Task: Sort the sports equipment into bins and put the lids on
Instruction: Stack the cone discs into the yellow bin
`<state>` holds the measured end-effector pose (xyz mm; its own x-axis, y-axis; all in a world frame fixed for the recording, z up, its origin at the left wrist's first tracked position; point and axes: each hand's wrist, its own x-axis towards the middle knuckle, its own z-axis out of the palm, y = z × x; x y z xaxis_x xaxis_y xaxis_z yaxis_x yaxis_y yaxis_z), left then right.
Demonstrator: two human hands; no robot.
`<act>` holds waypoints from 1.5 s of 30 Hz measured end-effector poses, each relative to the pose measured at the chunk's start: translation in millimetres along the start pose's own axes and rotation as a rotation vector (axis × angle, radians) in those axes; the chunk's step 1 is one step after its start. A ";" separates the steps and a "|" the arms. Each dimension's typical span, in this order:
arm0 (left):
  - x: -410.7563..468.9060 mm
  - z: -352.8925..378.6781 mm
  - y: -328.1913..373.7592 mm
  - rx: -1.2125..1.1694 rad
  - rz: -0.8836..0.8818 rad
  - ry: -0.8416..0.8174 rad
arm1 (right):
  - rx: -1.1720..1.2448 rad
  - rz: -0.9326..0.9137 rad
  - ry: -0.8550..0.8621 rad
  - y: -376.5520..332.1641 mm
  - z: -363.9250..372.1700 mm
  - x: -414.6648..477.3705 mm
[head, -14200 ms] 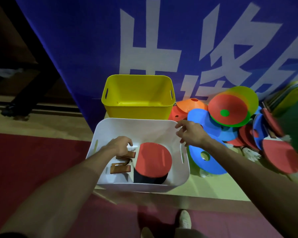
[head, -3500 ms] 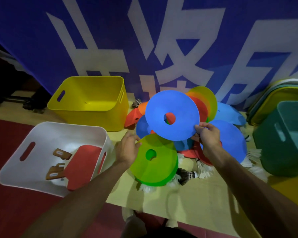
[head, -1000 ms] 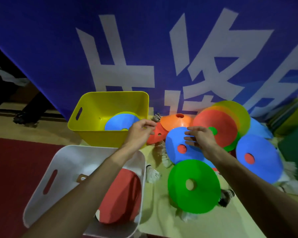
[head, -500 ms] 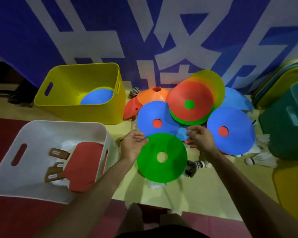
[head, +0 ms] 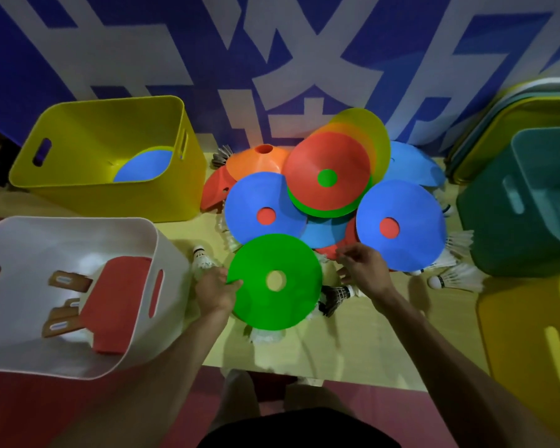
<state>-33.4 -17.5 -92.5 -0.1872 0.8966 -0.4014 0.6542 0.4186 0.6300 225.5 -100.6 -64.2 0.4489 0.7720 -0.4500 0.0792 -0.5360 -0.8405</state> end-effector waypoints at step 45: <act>78.0 -190.0 102.2 -0.634 0.326 0.060 | -0.509 0.102 0.256 -86.0 96.6 26.8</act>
<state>-120.4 122.8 66.8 -0.1065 0.9892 -0.1010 0.1356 0.1150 0.9841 144.7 -0.8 -33.1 0.6726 0.6347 -0.3804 0.4142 -0.7489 -0.5173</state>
